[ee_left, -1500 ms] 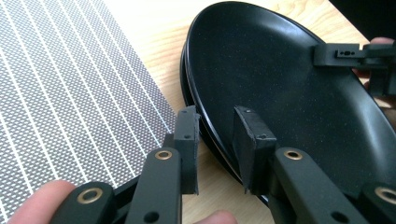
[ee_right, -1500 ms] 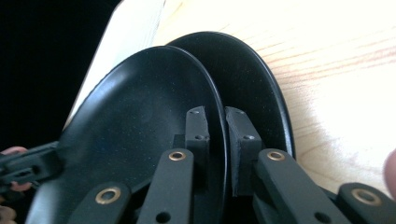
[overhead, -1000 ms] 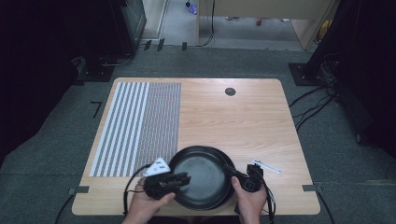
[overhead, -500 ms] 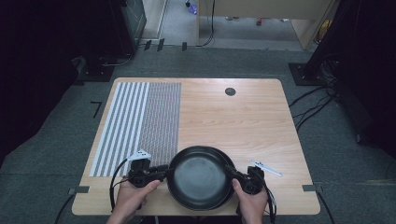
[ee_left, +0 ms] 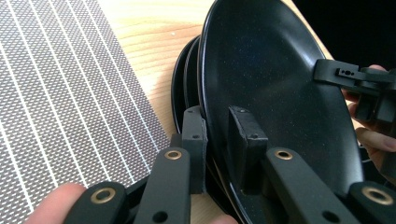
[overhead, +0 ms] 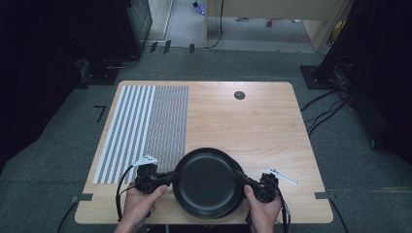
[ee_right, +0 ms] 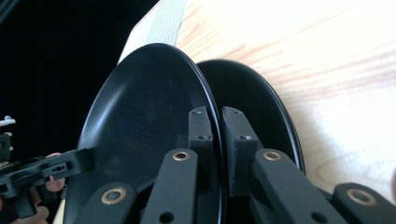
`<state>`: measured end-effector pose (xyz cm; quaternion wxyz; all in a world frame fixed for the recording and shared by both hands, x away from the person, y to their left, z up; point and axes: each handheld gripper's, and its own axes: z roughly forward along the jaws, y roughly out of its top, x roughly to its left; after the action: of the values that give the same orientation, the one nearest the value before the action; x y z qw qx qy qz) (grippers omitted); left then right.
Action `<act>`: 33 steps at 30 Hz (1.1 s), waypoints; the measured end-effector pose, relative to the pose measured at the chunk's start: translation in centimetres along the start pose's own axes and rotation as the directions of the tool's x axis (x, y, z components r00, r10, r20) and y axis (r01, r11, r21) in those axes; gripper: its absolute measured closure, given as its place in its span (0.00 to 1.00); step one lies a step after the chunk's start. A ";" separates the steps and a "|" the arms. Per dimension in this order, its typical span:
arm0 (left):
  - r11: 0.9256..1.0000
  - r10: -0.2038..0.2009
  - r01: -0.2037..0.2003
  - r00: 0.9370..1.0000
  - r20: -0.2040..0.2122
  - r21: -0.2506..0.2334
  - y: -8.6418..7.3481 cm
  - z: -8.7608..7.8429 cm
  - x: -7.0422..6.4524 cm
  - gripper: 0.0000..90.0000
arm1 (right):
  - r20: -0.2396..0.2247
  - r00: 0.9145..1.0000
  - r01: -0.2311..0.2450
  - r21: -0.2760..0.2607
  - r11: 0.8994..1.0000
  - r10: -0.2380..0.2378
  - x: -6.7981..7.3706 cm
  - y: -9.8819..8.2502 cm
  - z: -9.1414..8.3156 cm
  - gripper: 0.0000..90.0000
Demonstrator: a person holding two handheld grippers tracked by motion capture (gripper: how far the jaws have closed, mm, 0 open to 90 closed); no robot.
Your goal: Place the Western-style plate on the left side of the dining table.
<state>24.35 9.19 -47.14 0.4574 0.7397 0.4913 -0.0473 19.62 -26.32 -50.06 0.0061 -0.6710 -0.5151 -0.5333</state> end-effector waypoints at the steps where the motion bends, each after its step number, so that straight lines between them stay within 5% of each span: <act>1: 1.000 -0.009 0.010 1.000 0.007 -0.008 0.1 -0.1 0.1 0.88 | 0.001 1.000 0.008 -0.004 1.000 -0.008 0.2 0.1 0.0 0.93; 15: 0.998 -0.022 0.022 1.000 0.007 -0.065 2.7 -1.0 1.2 0.88 | -0.019 1.000 0.001 0.015 1.000 -0.001 2.0 3.1 1.6 0.92; 33: 0.976 -0.102 0.091 0.994 -0.048 -0.200 4.8 -5.9 5.4 0.88 | -0.087 0.991 0.106 0.091 0.990 -0.098 8.1 7.5 8.4 0.92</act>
<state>28.61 16.69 -43.50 0.5113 0.6669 0.5421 0.0011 30.00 -19.61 -43.84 0.0321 -0.6201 -0.5728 -0.5351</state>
